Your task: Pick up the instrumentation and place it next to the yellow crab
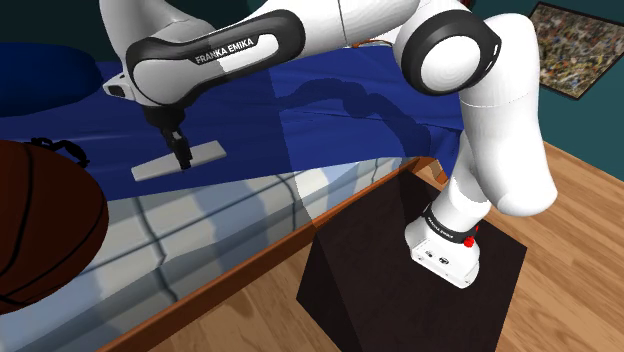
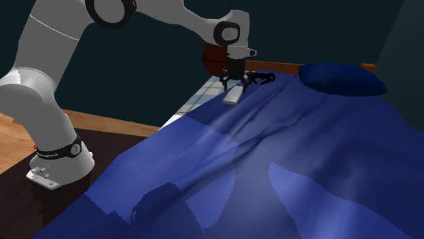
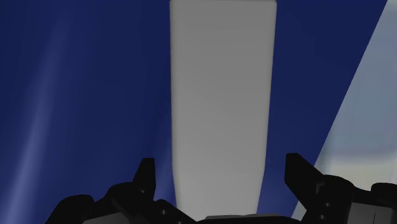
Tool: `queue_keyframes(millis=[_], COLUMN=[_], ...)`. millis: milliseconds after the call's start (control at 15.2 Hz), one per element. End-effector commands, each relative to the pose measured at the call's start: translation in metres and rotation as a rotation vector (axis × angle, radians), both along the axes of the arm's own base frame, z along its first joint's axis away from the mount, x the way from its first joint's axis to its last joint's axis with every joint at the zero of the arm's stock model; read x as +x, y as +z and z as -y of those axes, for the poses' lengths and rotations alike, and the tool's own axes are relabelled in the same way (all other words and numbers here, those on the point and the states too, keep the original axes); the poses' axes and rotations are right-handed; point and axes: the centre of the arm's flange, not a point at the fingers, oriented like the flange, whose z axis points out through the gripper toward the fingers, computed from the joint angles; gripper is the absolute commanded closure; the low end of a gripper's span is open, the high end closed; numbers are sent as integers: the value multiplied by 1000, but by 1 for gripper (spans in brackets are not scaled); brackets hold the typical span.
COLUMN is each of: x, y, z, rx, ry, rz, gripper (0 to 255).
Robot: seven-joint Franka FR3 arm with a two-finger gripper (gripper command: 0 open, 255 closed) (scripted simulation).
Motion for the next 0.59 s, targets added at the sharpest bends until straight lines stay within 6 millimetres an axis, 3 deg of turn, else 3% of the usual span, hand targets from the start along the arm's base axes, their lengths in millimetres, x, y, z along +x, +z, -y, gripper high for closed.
queue_keyframes(millis=[0, 198, 528], x=[0, 0, 0], y=[13, 50, 50], z=[0, 0, 0], rx=[0, 0, 0], ry=[0, 0, 0], rz=[0, 0, 0], gripper=[0, 0, 0])
